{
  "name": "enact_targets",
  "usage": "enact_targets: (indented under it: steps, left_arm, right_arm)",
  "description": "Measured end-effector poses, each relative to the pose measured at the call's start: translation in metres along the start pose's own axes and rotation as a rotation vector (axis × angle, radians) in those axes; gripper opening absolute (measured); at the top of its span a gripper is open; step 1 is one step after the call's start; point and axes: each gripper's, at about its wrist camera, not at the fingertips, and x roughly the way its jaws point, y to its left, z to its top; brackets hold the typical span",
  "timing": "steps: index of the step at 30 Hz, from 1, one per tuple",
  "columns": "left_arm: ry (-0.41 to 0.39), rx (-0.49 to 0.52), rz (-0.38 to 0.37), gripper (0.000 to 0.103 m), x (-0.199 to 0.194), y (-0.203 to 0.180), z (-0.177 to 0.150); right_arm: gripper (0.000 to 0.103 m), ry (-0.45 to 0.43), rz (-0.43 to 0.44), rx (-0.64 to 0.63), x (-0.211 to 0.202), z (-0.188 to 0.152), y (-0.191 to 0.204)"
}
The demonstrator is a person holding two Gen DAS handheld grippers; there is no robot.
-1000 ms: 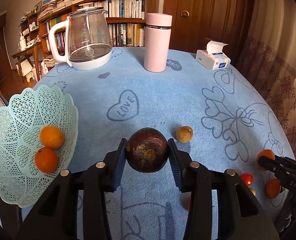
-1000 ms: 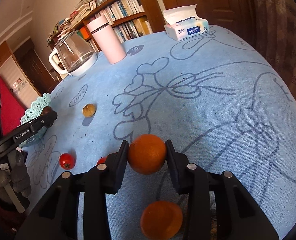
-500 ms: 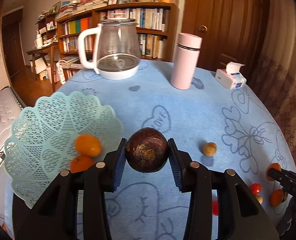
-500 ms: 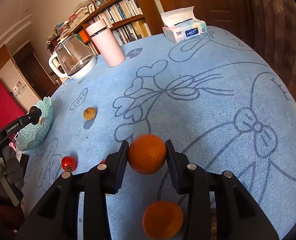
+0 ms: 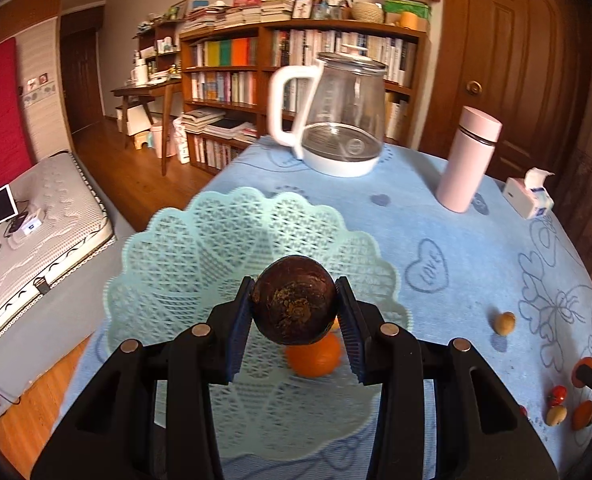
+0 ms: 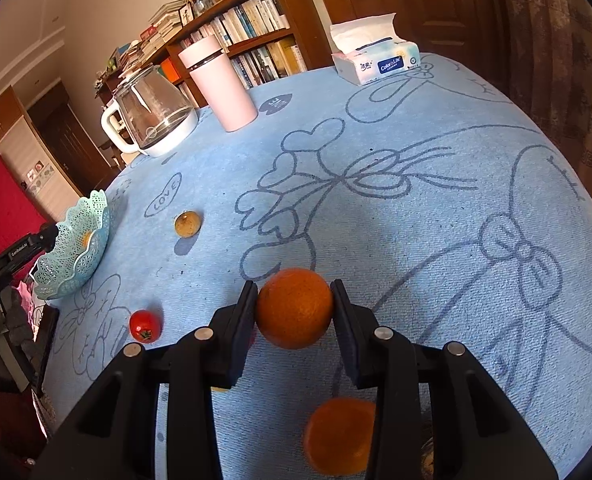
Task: Organize fruits
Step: 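Carry the dark brown fruit into the green basket and open the left tool, then lower the orange into the green basket and open the right tool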
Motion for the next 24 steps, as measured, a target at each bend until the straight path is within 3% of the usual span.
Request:
enact_targets:
  steps: [16, 18, 19, 24]
  left_arm:
    - [0.015, -0.010, 0.100, 0.044, 0.006, 0.044, -0.002]
    - [0.007, -0.017, 0.110, 0.060, 0.004, 0.050, 0.000]
    - [0.000, -0.024, 0.117, 0.075, 0.002, 0.052, 0.001]
    - [-0.052, -0.049, 0.151, 0.098, -0.010, 0.069, 0.008]
  right_arm:
    - [0.038, 0.001, 0.047, -0.023, 0.008, 0.008, 0.032]
    - [0.038, 0.000, 0.057, -0.037, 0.009, 0.011, 0.039]
    - [0.038, 0.000, 0.061, -0.044, 0.010, 0.012, 0.043]
    - [0.038, 0.009, 0.092, -0.080, 0.014, 0.019, 0.064]
